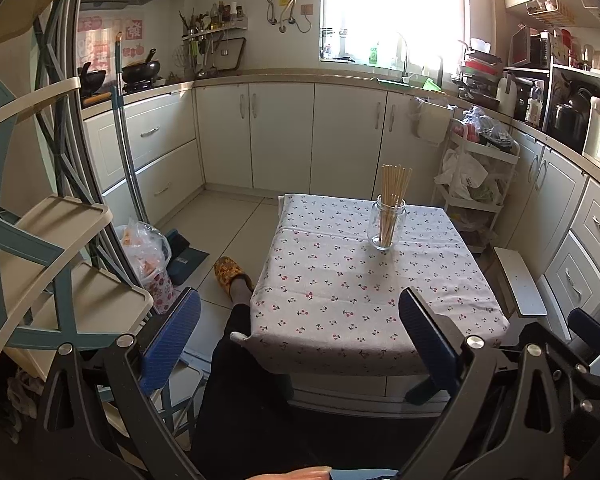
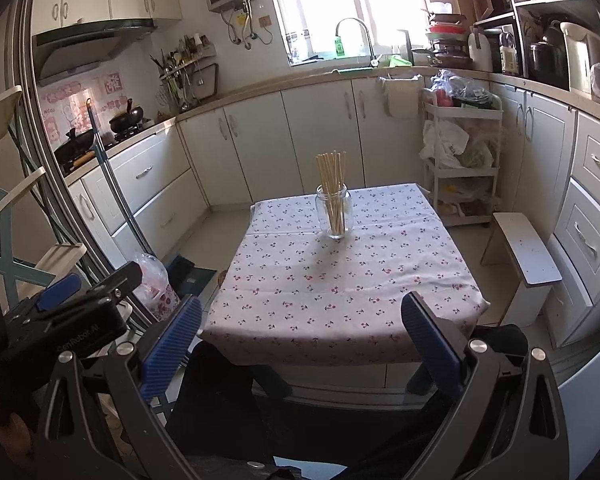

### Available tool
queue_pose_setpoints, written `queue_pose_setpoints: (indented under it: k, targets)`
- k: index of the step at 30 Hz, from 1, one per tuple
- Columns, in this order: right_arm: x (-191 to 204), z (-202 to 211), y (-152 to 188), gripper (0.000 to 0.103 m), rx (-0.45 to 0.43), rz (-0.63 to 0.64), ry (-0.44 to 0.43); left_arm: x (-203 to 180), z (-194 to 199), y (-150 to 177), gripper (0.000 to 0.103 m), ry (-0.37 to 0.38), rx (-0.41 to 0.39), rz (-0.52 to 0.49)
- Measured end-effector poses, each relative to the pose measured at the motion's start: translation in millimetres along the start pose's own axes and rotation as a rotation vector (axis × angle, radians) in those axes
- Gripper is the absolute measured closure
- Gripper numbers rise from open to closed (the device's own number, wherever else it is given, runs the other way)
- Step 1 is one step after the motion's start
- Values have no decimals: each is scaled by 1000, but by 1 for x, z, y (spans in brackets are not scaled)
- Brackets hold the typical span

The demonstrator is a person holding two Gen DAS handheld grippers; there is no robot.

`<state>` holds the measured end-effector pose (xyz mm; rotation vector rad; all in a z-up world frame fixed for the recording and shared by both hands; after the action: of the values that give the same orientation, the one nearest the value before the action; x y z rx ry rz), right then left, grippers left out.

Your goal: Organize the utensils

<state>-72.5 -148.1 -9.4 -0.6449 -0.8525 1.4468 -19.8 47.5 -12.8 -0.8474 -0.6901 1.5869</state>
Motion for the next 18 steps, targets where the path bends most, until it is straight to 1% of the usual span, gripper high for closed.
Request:
queue_pose_setpoints:
  k: [18]
  targets:
    - [2,0,2,7,1,0,-1,-2,2,2,8,-1,1,-6]
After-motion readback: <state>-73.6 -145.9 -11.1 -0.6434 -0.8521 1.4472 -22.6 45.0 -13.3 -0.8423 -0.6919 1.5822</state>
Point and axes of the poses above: each gripper's, at about its wrist camera, not at the fingertips, and z roughly against the way its jaws point, x to its left, y to its underside, the point moved 8 cm from there along -z, roughly the way its jaws point, and after that the axes turned 9 degrees about z, right-handed, at the moved point
